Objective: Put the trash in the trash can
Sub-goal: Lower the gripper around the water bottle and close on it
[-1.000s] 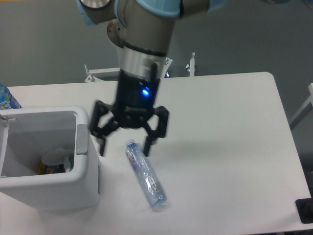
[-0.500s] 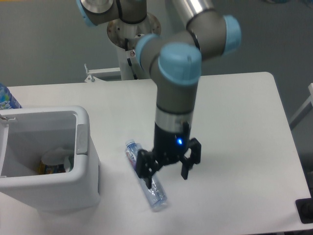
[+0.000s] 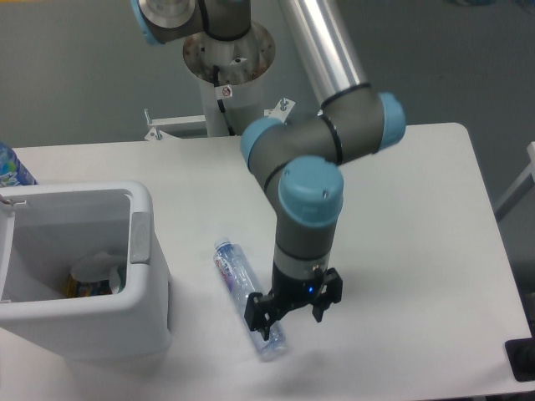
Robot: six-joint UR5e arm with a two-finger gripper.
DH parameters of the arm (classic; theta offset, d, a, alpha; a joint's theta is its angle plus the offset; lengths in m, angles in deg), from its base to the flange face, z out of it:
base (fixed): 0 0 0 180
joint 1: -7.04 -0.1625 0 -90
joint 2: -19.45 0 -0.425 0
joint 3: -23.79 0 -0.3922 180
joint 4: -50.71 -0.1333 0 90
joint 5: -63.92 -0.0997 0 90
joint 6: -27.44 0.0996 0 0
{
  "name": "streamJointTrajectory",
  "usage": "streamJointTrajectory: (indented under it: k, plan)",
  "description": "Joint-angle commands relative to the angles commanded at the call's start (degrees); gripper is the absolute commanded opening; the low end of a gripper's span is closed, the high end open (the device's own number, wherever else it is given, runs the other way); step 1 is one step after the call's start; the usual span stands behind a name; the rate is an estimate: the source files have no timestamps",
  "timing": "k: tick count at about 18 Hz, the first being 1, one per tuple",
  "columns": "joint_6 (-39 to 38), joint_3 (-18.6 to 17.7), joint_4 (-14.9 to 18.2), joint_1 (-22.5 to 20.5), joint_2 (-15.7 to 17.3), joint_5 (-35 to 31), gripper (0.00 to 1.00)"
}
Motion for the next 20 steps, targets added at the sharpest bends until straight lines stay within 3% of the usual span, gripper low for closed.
streamJointTrajectory:
  k: [7,20]
  plan:
    - [-0.35,0.17,-0.35,1.67,-3.87,-4.12,1.00]
    - [-0.27,-0.09,-0.62,3.08,-6.15,-7.90,1.00]
